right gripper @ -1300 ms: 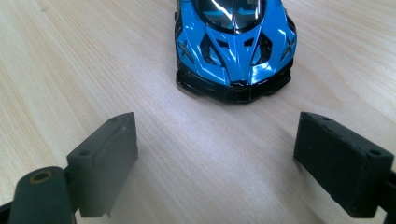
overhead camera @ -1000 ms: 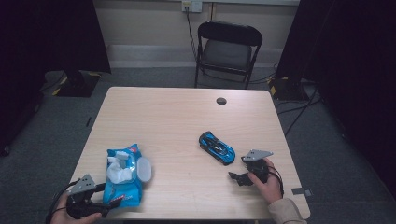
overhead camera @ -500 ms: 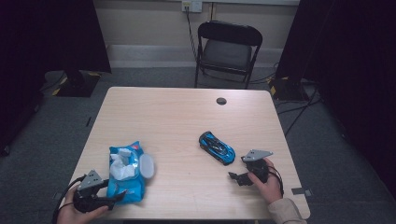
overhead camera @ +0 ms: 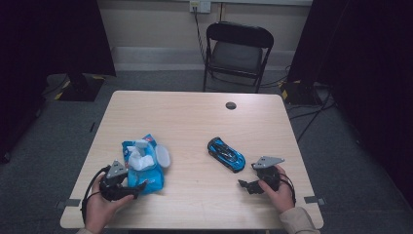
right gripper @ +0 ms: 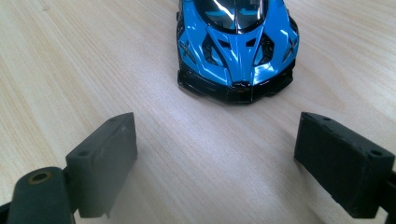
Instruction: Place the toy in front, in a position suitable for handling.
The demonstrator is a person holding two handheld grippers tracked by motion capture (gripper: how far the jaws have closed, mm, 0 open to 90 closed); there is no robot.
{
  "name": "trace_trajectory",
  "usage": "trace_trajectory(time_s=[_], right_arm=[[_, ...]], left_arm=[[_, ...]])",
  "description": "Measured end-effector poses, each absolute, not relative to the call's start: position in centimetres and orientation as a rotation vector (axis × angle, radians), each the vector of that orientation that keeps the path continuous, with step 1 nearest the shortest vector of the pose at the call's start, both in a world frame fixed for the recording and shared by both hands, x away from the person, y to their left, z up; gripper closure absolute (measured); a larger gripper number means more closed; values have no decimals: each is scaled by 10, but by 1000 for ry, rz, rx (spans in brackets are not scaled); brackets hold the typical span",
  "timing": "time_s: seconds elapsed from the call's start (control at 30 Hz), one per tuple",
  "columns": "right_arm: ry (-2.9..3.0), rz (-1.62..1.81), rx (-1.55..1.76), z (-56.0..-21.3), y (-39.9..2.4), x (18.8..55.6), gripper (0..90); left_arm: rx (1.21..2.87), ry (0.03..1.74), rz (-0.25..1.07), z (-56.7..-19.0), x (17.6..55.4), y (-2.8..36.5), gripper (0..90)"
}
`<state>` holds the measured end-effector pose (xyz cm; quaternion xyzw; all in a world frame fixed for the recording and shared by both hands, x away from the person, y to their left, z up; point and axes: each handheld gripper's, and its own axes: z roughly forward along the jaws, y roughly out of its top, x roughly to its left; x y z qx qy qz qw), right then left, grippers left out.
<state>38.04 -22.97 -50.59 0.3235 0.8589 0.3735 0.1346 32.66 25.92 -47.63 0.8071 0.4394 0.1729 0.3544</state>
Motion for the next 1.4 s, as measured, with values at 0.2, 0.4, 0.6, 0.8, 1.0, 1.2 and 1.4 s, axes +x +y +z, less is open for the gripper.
trace_trajectory(time_s=[0.2, 0.4, 0.6, 0.8, 1.0, 1.2, 1.4], right_arm=[[2489, 1082, 938, -506, -230, 380, 124], [2490, 1082, 937, -506, -230, 380, 124], [2490, 1083, 935, -506, -230, 380, 123], [2491, 1083, 935, -506, -230, 380, 123], [2495, 1086, 928, -506, -230, 381, 123], [2500, 1088, 922, -506, -230, 381, 122], [2502, 1088, 919, -506, -230, 382, 122]], left_arm=[[2069, 1151, 458, -477, 348, 250, 203], [2046, 1165, 471, -478, 364, 246, 207], [2004, 1190, 474, -480, 388, 243, 211], [1996, 1199, 468, -480, 404, 242, 212], [1981, 1204, 474, -482, 418, 240, 209], [1965, 1207, 453, -482, 419, 242, 203], [1966, 1179, 458, -477, 413, 241, 188]])
